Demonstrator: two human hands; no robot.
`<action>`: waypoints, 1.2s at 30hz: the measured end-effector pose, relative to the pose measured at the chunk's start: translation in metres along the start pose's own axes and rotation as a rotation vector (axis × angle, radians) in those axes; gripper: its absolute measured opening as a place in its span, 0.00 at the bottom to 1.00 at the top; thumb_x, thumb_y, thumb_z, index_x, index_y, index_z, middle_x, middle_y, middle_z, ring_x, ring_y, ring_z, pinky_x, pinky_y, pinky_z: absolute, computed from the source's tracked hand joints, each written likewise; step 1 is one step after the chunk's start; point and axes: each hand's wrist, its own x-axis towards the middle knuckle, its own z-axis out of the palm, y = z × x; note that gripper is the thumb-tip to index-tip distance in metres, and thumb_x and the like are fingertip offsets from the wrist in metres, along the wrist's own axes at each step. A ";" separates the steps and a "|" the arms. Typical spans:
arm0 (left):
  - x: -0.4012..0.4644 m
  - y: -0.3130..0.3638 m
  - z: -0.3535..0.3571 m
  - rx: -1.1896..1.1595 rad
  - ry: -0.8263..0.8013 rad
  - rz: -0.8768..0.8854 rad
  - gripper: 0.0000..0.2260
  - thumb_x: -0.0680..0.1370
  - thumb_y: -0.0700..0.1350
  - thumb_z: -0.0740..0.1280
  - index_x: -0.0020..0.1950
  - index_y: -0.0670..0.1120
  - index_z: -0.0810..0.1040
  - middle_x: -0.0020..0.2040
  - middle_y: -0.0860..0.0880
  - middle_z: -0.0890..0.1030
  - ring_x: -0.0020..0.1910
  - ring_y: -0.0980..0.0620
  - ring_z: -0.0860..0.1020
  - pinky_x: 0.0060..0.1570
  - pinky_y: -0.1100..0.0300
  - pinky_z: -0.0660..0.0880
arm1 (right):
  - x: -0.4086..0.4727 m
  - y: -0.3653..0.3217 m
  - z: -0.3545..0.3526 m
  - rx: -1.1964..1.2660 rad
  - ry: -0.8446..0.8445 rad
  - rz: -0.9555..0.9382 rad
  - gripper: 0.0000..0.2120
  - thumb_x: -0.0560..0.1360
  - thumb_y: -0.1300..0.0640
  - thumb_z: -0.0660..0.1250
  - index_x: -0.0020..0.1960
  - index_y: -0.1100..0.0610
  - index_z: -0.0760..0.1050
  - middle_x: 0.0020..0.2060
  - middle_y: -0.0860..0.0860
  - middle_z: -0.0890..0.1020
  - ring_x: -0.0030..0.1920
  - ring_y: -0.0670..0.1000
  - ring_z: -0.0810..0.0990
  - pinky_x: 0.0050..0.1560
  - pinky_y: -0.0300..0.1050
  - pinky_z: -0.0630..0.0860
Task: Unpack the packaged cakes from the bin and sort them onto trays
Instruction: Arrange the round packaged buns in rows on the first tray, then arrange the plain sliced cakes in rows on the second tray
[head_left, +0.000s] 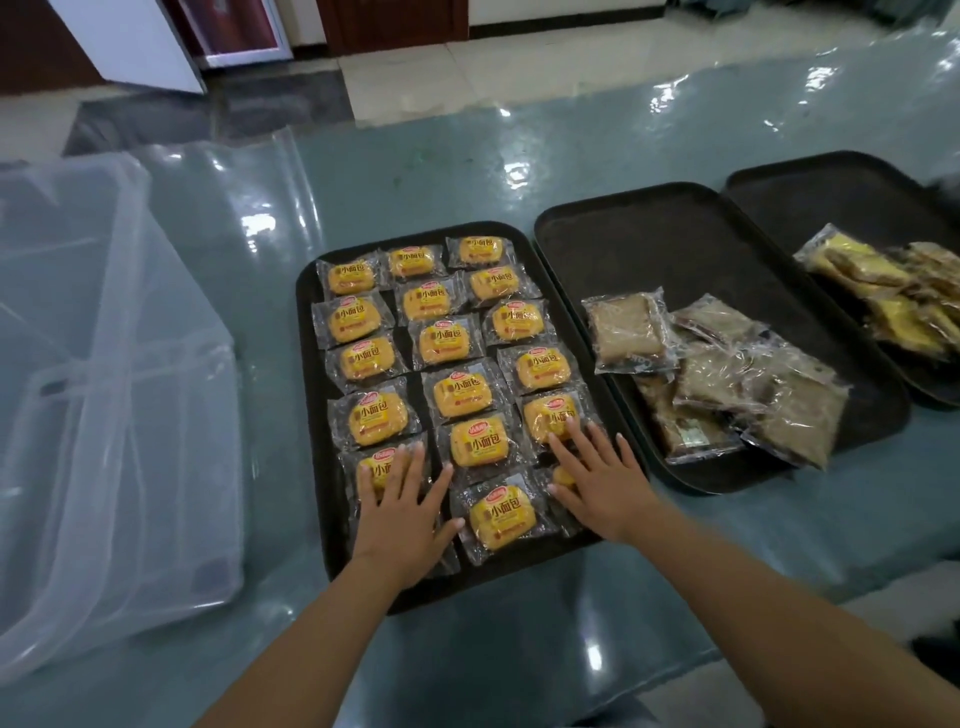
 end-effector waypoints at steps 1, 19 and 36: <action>-0.001 -0.001 0.000 0.002 -0.002 0.003 0.38 0.66 0.69 0.25 0.75 0.56 0.33 0.74 0.43 0.30 0.71 0.42 0.28 0.69 0.34 0.35 | 0.000 -0.001 -0.001 0.007 0.015 0.000 0.46 0.54 0.28 0.12 0.70 0.44 0.25 0.72 0.50 0.30 0.73 0.54 0.30 0.74 0.58 0.35; 0.053 0.067 -0.115 -0.121 0.270 -0.053 0.37 0.72 0.69 0.30 0.77 0.51 0.38 0.77 0.48 0.38 0.75 0.51 0.35 0.73 0.50 0.36 | 0.032 0.093 -0.087 -0.031 0.264 -0.213 0.37 0.72 0.31 0.28 0.77 0.46 0.39 0.78 0.51 0.42 0.76 0.53 0.37 0.75 0.55 0.37; 0.162 0.235 -0.135 -0.264 0.181 -0.099 0.54 0.59 0.70 0.17 0.78 0.50 0.47 0.79 0.51 0.50 0.77 0.52 0.46 0.73 0.55 0.42 | 0.057 0.288 -0.097 -0.011 0.039 -0.213 0.46 0.63 0.30 0.21 0.78 0.42 0.44 0.78 0.48 0.47 0.77 0.54 0.44 0.74 0.55 0.38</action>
